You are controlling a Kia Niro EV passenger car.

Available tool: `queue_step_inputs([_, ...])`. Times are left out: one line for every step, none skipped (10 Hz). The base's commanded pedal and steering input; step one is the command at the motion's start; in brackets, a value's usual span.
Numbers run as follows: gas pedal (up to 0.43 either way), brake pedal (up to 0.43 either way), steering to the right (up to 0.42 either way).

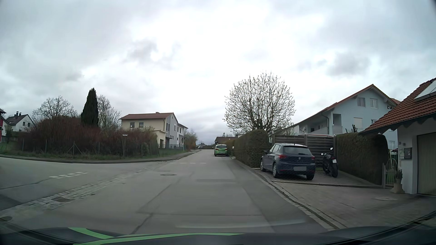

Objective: Follow the waypoints while adhering to traffic rules and regulations

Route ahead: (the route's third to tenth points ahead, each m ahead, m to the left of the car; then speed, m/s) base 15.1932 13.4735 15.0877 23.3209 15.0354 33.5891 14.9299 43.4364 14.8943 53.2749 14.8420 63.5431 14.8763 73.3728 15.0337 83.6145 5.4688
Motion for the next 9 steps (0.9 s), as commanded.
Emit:
queue_step_inputs([0.0, 0.0, -0.003])
queue_step_inputs([0.0, 0.0, -0.006])
queue_step_inputs([0.0, 0.0, -0.01])
queue_step_inputs([0.0, 0.006, -0.022])
queue_step_inputs([0.0, 0.03, -0.041])
queue_step_inputs([0.0, 0.061, -0.058])
queue_step_inputs([0.0, 0.079, -0.074])
queue_step_inputs([0.0, 0.085, -0.092])
queue_step_inputs([0.0, 0.085, -0.105])
